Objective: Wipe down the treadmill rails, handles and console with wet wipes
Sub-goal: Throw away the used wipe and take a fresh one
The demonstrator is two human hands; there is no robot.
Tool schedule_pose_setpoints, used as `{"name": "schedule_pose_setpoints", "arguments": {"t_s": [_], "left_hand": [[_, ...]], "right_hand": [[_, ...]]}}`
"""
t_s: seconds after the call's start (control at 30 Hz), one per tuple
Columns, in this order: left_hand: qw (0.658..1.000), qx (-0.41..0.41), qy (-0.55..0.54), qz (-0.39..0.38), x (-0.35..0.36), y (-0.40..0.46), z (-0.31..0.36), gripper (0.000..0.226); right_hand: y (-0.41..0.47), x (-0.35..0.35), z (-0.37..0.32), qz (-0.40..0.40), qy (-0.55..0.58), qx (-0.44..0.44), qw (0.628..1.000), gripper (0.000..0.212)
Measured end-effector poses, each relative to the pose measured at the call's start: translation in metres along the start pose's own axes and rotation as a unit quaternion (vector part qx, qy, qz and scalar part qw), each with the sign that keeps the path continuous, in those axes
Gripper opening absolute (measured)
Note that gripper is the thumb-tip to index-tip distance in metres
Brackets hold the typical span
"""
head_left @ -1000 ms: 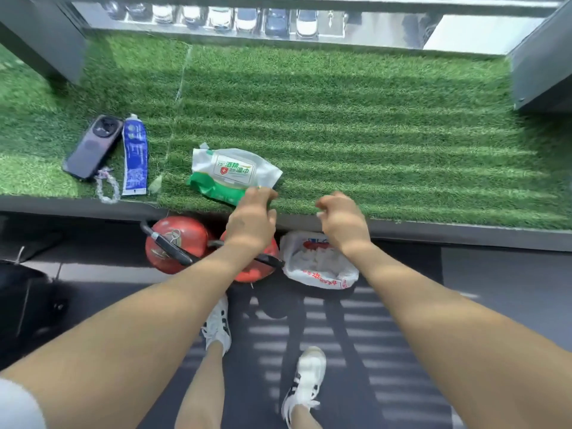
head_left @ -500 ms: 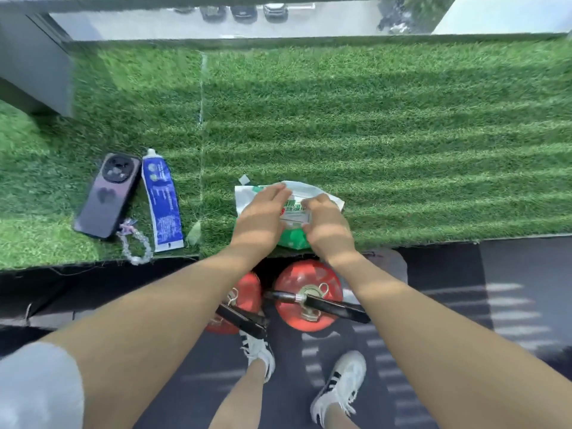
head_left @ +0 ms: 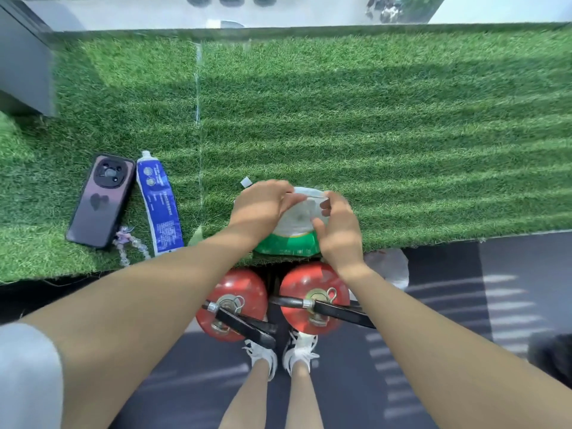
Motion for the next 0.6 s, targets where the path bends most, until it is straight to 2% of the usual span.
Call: {"name": "schedule_pose_setpoints", "arguments": {"t_s": [0.1, 0.23, 0.37, 0.47, 0.53, 0.6], "left_hand": [[0.986, -0.119, -0.113, 0.013, -0.005, 0.009, -0.016, 0.037], [0.920, -0.240, -0.301, 0.066, 0.010, 0.009, -0.038, 0.022], [0.865, -0.329, -0.354, 0.133, 0.022, 0.003, -0.059, 0.019], [0.846, -0.344, -0.379, 0.150, 0.025, 0.001, -0.066, 0.016], [0.839, -0.322, -0.405, 0.168, 0.023, 0.000, -0.069, 0.022], [0.862, -0.282, -0.376, 0.188, 0.013, -0.005, -0.068, 0.022]], "right_hand": [[0.010, 0.003, -0.005, 0.021, 0.038, 0.029, 0.999, 0.050], [0.015, 0.010, -0.006, 0.035, 0.064, 0.036, 0.997, 0.046], [0.010, 0.013, -0.001, 0.053, 0.047, 0.029, 0.997, 0.035], [0.009, 0.030, -0.006, -0.021, -0.033, -0.021, 0.999, 0.016], [0.010, 0.041, -0.012, -0.055, -0.037, -0.046, 0.997, 0.013], [0.010, 0.049, -0.020, -0.061, -0.034, -0.078, 0.995, 0.012]]}}
Point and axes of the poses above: each hand's wrist, its own y-axis towards the middle knuckle, its own x-axis out of the palm, z = x × y, the point moved 8 cm from there along y, towards the middle knuckle, and after that the axes turned 2 degrees about -x, right-handed, at the moved point
